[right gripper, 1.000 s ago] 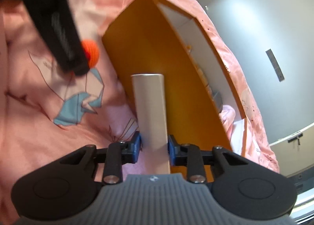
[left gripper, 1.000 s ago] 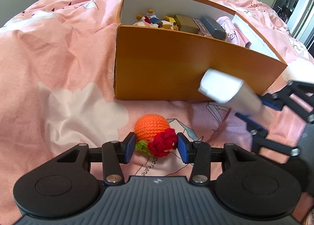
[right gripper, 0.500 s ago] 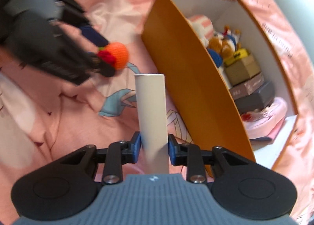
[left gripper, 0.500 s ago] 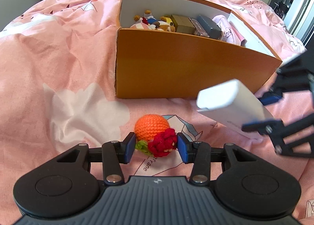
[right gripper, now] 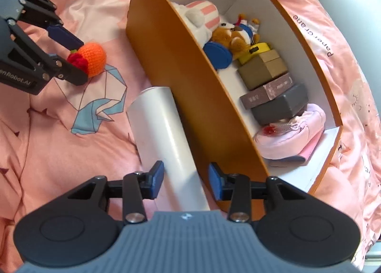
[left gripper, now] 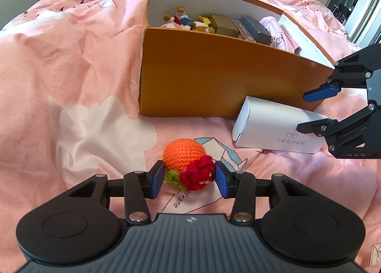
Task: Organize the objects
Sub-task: 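Grasp the crocheted ball with the left tool while the right tool grasps the white glasses case, then lift the crocheted ball and glasses case and carry both over the orange box, then lower the glasses case into the box and open the right tool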
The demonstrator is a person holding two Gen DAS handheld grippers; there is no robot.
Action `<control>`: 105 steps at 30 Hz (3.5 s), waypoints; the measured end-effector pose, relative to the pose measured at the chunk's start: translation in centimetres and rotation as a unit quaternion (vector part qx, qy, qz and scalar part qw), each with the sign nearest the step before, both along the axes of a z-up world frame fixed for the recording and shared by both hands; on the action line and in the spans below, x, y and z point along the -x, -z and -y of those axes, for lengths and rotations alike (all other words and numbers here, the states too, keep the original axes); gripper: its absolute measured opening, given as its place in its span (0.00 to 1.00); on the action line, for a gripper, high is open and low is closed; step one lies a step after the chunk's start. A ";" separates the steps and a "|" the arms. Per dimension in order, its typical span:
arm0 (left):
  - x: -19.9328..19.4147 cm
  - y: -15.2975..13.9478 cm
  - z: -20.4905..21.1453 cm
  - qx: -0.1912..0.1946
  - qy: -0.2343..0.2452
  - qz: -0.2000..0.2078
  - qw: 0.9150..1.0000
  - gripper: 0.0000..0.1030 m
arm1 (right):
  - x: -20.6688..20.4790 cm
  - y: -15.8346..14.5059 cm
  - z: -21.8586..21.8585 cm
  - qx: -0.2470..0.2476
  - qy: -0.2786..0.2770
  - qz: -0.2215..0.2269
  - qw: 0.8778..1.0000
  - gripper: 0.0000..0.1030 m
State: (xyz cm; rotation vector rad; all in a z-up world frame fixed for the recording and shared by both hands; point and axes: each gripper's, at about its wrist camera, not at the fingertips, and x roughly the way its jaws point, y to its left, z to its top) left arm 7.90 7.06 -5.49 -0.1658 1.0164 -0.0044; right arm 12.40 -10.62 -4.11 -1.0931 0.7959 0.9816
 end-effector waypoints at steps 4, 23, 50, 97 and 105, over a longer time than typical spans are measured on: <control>0.0 -0.1 0.1 -0.003 0.002 0.000 1.000 0.50 | -1.0 0.8 -0.1 0.003 -0.017 -0.030 0.999 0.41; 0.0 -0.5 1.1 -0.016 0.018 0.010 1.000 0.50 | 6.1 6.6 -0.4 0.046 -0.064 0.186 0.979 0.60; 0.1 -0.8 1.7 -0.030 0.023 0.008 0.999 0.50 | 7.0 8.8 -0.8 0.045 -0.089 0.289 0.952 0.63; -13.8 -10.9 -2.3 0.094 0.061 0.026 0.993 0.50 | -13.1 -2.9 -6.5 0.103 -0.179 -0.123 0.971 0.63; -16.0 -9.4 -1.4 0.098 0.073 0.004 0.992 0.50 | -15.3 0.0 -8.2 0.152 -0.194 -0.209 0.946 0.63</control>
